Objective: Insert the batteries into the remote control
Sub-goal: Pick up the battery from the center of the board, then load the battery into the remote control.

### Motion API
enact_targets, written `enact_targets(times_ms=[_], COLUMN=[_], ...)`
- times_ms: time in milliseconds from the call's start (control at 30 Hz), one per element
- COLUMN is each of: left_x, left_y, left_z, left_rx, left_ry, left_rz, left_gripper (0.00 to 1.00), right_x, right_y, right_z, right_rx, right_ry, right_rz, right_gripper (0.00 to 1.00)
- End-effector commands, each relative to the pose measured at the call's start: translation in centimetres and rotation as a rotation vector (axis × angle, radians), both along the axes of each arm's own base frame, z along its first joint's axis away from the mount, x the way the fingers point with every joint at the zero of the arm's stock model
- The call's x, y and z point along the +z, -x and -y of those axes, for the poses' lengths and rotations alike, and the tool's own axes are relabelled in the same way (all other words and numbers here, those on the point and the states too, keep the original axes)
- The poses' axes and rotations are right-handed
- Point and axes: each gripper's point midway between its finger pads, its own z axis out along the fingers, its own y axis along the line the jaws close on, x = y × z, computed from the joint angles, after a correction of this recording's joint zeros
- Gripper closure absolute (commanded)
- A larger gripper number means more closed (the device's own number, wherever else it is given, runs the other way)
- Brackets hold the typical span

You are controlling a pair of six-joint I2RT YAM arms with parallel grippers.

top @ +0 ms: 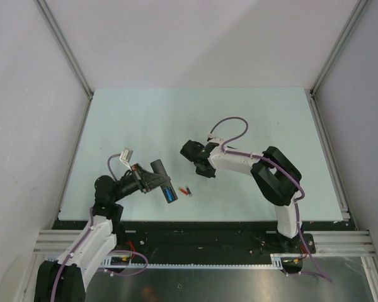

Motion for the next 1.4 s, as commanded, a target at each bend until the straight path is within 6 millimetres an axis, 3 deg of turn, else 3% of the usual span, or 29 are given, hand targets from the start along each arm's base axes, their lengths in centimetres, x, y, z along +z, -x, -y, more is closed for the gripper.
enact_targets(times_ms=[0,100,133,233,267,333,367,467,567,600,900,1100,1367], left_x=[0.9,1.1,1.1,1.5,1.7,2.2,2.5,3.0,3.1,4.3,4.9,3.3,3.5], left_y=[0.2,0.0,-0.2,-0.8,-1.2,-1.6,-1.8,-2.4,-3.0,-2.7,-4.9,-5.7,-5.8], left_z=[0.0,0.0,0.0,0.0,0.0,0.4,0.5,1.2,2.6,3.2,6.9,9.0,9.5], left_rx=[-0.001,0.008,0.012,0.033,0.053,0.052,0.059,0.068,0.042,0.022,-0.023,-0.019,-0.04], left_ry=[0.019,0.022,0.023,0.026,0.029,0.028,0.029,0.03,0.037,0.068,0.113,0.108,0.129], left_rz=[0.034,0.033,0.028,0.028,0.028,0.037,0.041,0.044,0.027,0.059,0.048,-0.027,-0.039], left_gripper=[1.0,1.0,1.0,1.0,1.0,1.0,1.0,1.0,1.0,1.0,1.0,1.0,1.0], right_x=[0.4,2.4,4.4,7.8,10.4,12.5,14.8,17.5,18.7,19.5,22.1,22.0,20.5], right_y=[0.2,0.9,1.3,3.4,4.0,5.7,6.4,8.1,9.6,10.2,13.9,14.0,13.1], right_z=[2.4,3.7,3.5,3.0,2.9,2.7,2.7,2.7,4.0,4.2,1.7,0.1,-1.2], right_rx=[0.112,0.264,0.315,0.488,0.53,0.636,0.659,0.736,0.79,0.803,0.979,1.016,1.019], right_ry=[0.067,0.099,0.086,0.102,0.071,0.06,0.006,-0.061,-0.041,-0.049,-0.222,-0.265,-0.296], right_rz=[-0.015,-0.02,0.014,0.044,0.093,0.119,0.161,0.16,0.127,0.129,0.104,0.079,0.001], right_gripper=[1.0,1.0,1.0,1.0,1.0,1.0,1.0,1.0,1.0,1.0,1.0,1.0,1.0])
